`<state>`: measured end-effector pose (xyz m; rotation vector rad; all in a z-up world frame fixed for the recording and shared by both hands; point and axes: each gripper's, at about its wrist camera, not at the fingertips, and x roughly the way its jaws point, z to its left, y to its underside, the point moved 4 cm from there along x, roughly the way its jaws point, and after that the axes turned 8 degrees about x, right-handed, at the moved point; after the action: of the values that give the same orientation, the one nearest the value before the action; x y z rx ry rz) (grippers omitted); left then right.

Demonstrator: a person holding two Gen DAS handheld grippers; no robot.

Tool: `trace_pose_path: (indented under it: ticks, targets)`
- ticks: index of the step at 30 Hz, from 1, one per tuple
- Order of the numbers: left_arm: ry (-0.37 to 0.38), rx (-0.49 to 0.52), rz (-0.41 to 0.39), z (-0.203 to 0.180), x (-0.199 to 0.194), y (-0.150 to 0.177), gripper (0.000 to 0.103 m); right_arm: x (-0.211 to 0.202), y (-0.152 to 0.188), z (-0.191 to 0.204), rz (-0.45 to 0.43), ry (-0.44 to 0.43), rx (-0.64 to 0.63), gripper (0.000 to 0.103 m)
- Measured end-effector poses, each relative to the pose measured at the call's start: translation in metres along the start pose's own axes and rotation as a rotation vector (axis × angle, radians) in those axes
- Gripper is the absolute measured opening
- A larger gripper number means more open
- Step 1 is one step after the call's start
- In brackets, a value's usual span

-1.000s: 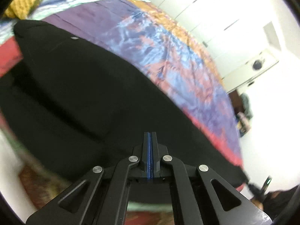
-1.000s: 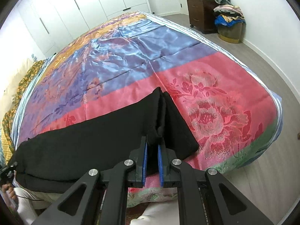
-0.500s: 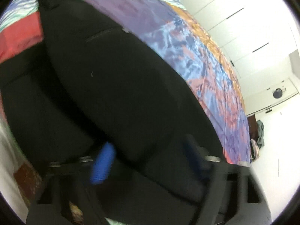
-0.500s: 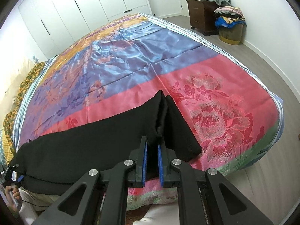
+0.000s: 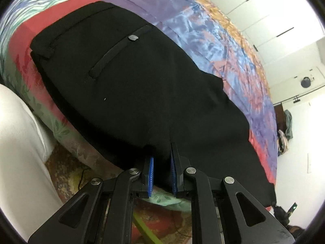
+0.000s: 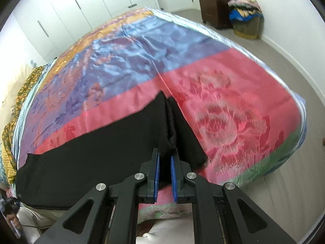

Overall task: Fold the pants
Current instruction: 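Lower the folded trousers onto the quilt and open both grippers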

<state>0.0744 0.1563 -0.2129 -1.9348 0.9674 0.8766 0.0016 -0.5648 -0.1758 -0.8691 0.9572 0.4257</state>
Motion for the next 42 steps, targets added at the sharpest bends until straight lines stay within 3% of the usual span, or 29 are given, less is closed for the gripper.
trace_pose_path:
  ticks: [5,11,15,18,25,27,30,32,34,35,39,42]
  targets:
    - [-0.061,0.079,0.015,-0.021,0.008,-0.001,0.014,-0.002,0.006,0.002,0.008,0.025,-0.035,0.010]
    - [-0.075,0.082,0.009,-0.013,0.007,0.000,0.013,0.004,0.010,-0.004,0.042,0.073,-0.029,0.010]
    - [-0.084,0.058,-0.033,-0.016,0.000,-0.007,0.013,0.000,0.014,-0.003,0.047,0.057,-0.015,0.010]
    - [-0.121,0.100,0.041,-0.015,0.013,-0.002,0.014,0.001,0.015,-0.004,0.044,0.079,-0.014,0.010]
    - [-0.171,0.213,0.036,-0.037,0.012,0.005,0.015,0.000,0.014,0.004,-0.019,0.171,-0.072,0.010]
    - [-0.180,0.215,0.045,-0.040,0.017,0.006,0.017,0.004,0.014,0.004,-0.005,0.197,-0.088,0.010]
    - [-0.200,0.177,0.069,-0.038,0.014,0.007,0.034,0.005,0.015,0.001,-0.004,0.196,-0.077,0.010]
    - [-0.220,0.166,0.078,-0.036,0.007,0.009,0.053,-0.001,0.017,0.000,-0.025,0.184,-0.058,0.020]
    - [-0.253,0.169,0.061,-0.037,-0.009,0.013,0.063,-0.008,0.019,-0.004,-0.046,0.193,-0.036,0.069]
    - [-0.268,0.168,0.048,-0.037,-0.016,0.015,0.064,-0.018,0.020,-0.008,-0.087,0.199,-0.015,0.074]
    - [-0.365,0.188,-0.089,-0.044,-0.063,0.019,0.065,-0.051,0.018,-0.008,-0.216,0.263,0.001,0.075]
    - [-0.374,0.249,-0.217,-0.065,-0.084,0.012,0.072,-0.072,0.015,0.012,-0.300,0.274,-0.035,0.076]
